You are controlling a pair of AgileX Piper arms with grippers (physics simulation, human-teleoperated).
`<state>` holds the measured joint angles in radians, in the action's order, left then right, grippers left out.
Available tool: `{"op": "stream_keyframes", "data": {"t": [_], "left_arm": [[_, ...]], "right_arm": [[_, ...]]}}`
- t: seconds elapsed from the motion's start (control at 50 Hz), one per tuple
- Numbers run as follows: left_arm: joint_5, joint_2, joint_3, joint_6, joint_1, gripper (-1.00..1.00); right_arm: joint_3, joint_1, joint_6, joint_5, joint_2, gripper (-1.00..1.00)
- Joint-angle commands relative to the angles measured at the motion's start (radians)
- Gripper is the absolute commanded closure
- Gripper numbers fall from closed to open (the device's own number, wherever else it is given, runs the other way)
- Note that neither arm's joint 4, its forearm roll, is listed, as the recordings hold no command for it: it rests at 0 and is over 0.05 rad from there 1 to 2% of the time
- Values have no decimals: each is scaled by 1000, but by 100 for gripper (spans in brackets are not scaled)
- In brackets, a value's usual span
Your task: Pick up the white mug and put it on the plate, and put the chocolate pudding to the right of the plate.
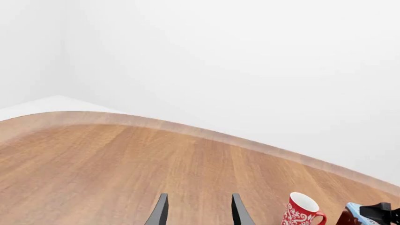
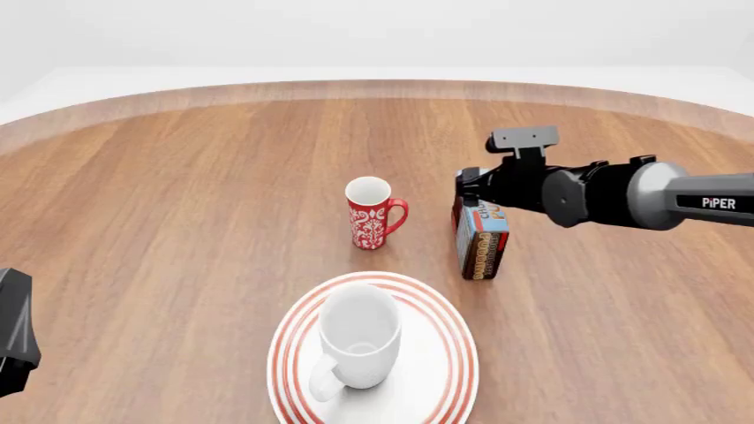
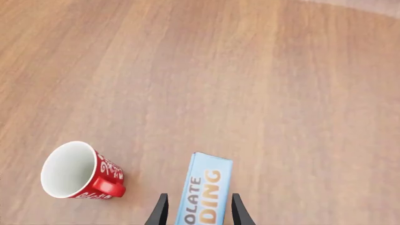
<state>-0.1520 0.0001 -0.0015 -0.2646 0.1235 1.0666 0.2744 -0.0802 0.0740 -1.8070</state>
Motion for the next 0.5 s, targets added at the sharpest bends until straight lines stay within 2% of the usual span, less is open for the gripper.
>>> {"op": "stream_keyframes", "data": {"t": [0.02,0.5], "left_arm": [[2,0,0,2,0,-100],[2,0,0,1,0,-100]], "right_arm": [[6,4,-9,-7,-11,-100],[2,-7,-2,-8,-14,-100]]}}
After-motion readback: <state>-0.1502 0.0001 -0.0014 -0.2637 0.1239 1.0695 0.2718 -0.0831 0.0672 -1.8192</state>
